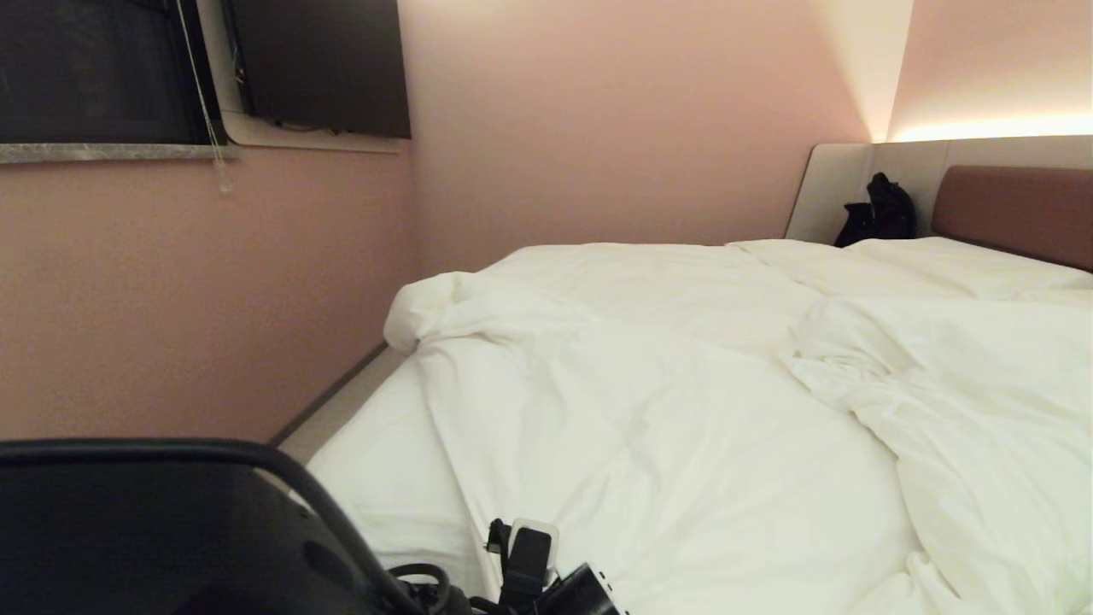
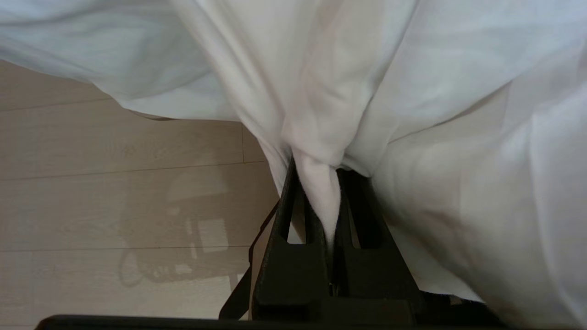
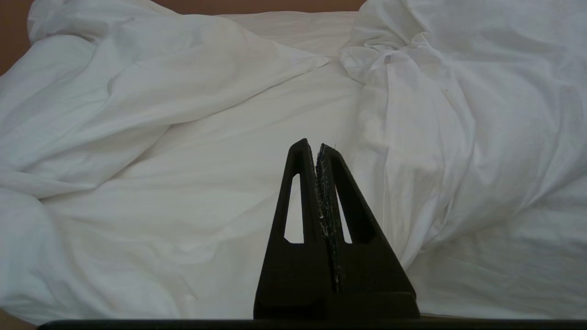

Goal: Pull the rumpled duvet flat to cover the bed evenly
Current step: Flatten the corners of the folded blanket

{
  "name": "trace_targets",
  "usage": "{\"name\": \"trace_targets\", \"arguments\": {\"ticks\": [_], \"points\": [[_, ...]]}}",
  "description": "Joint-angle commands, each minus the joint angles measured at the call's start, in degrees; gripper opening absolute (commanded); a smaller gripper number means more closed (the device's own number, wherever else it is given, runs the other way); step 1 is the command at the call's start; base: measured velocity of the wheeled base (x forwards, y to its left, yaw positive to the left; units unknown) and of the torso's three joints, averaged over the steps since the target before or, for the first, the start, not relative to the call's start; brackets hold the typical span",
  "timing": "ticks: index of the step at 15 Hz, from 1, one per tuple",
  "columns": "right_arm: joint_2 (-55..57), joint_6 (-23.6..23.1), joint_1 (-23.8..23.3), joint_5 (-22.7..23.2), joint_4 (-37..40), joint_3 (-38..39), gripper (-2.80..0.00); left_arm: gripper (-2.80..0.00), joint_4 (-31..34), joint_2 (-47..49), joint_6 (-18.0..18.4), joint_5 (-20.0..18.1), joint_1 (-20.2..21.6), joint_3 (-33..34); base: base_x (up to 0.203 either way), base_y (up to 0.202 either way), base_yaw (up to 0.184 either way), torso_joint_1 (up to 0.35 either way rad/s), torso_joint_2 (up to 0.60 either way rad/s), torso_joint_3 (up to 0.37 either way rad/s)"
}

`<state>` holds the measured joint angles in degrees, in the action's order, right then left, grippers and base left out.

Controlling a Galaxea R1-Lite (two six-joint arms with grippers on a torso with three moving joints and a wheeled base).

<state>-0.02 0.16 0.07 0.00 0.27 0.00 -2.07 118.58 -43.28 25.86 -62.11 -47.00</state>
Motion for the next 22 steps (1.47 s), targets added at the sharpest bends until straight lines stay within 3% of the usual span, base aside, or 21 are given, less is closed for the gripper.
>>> {"name": "trace_targets", "arguments": {"ticks": [1,11,12,13,18,20,22], "points": [[0.0,0.0,0.0,0.0,0.0,0.0,-2.8,-2.8,-1.2,4.6,-0.1,0.3,-0.1,-1.1,0.0,0.0,0.0,0.0,0.0,0.0],[0.0,0.0,0.0,0.1,0.0,0.0,-2.8,-2.8,-2.7,2.7,0.7,4.0,-2.8,-5.6,0.0,0.0,0.0,0.0,0.0,0.0],[0.0,0.0,0.0,0.1,0.0,0.0,-2.8,-0.71,-2.5,4.0,0.7,4.0,-2.8,-5.8,0.0,0.0,0.0,0.0,0.0,0.0],[0.0,0.0,0.0,0.0,0.0,0.0,-2.8,0.0,-2.6,5.1,0.8,3.9,-2.8,-6.3,0.0,0.0,0.0,0.0,0.0,0.0],[0.0,0.0,0.0,0.0,0.0,0.0,-2.8,0.0,-3.2,4.9,0.9,3.9,-3.5,-8.0,0.0,0.0,0.0,0.0,0.0,0.0],[0.0,0.0,0.0,0.0,0.0,0.0,-2.8,0.0,-3.2,3.9,2.0,4.1,-3.4,-12.2,0.0,0.0,0.0,0.0,0.0,0.0],[0.0,-0.1,0.0,0.0,0.0,0.0,-2.8,0.0,-3.2,4.5,4.7,4.1,-0.7,-20.5,0.0,0.0,0.0,0.0,0.0,0.0]]}}
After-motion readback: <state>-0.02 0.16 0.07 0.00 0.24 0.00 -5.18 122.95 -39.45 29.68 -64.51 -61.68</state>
